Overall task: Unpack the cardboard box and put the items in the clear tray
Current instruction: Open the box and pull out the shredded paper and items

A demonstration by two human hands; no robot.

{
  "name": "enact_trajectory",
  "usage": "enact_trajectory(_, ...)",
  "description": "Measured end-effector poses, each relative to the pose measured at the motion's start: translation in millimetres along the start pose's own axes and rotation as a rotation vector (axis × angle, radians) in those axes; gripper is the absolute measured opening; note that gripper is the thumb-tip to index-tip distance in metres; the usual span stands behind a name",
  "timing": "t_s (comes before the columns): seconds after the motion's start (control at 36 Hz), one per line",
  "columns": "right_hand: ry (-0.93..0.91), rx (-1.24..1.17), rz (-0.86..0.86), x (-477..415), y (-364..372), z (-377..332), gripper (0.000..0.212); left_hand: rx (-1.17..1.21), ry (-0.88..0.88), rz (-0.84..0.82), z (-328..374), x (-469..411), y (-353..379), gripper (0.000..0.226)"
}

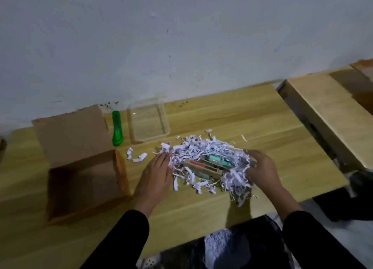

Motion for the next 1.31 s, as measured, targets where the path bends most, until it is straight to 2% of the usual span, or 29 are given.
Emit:
enact_trajectory(0.08, -0.132, -0.022, 0.042, -3.0, -0.8, -17.2, 0.042, 0.087, -0.082, 0.22, 9.7, -1.8, -13.9, 0.052)
enact_trajectory(0.14, -0.269, 0.042, 0.037, -2.5, 1.0, -34.7, 0.041, 0.201, -0.059, 0.313, 26.1, -1.6, -22.0, 0.05)
enact_trajectory(0.19, -0.363, 0.088, -0.022, -0.5, 7.4, -50.6, 0.041, 0.277, 0.058, 0.249, 44.6, -1.8, -21.6, 0.047)
enact_trajectory(0.25, -0.402, 0.078, -0.096, 3.2, 17.6, -62.6, 0.037, 0.199, 0.203, 0.088, 57.3, -4.1, -12.6, 0.052)
enact_trajectory(0.33, -0.465, 0.098, -0.201, 10.7, 38.3, -69.5, 0.028, 0.037, 0.235, -0.073, 54.7, -11.3, 6.5, 0.057)
enact_trajectory(0.42, -0.468, 0.144, -0.234, 16.4, 52.0, -67.3, 0.022, -0.011, 0.085, -0.039, 41.5, -16.1, 6.9, 0.055)
enact_trajectory(0.56, -0.456, 0.228, -0.186, 19.2, 63.0, -68.7, 0.035, -0.03, -0.033, -0.099, 16.0, -20.1, 7.0, 0.056)
enact_trajectory(0.67, -0.439, 0.23, -0.162, 19.9, 64.4, -69.3, 0.031, 0.024, -0.023, -0.101, 12.2, -19.9, 6.4, 0.051)
enact_trajectory(0.83, -0.449, 0.096, -0.096, 23.7, 48.6, -65.8, 0.03, -0.067, 0.01, -0.083, 6.2, -20.1, 11.5, 0.05)
enact_trajectory(1.0, -0.407, -0.1, 0.088, 10.2, 11.4, -90.4, 0.036, -0.09, -0.012, -0.076, 7.5, -21.3, 12.5, 0.049)
enact_trajectory(1.08, -0.349, -0.106, 0.132, -18.5, 5.9, -105.4, 0.041, -0.095, -0.002, -0.055, 7.3, -22.2, 13.2, 0.063)
enact_trajectory(1.17, -0.28, -0.056, 0.111, -57.3, 16.9, -113.1, 0.04, -0.104, 0.002, -0.034, 5.2, -22.0, 15.1, 0.072)
enact_trajectory(1.22, -0.231, -0.04, 0.063, -81.6, 30.7, -114.7, 0.035, -0.089, 0.0, -0.023, 4.4, -21.3, 15.4, 0.071)
enact_trajectory(1.31, -0.202, 0.004, -0.023, -107.0, 55.0, -113.0, 0.027, -0.086, 0.006, -0.018, 3.3, -19.4, 17.2, 0.081)
Point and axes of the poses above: each hand's wrist, its own x-axis away from the middle knuckle, its own y-axis out of the palm, z = x × y, the point moved 2 cm from there along -x, towards the middle knuckle, and after that the axes turned 1 degree about -y, right-handed, at the moved point
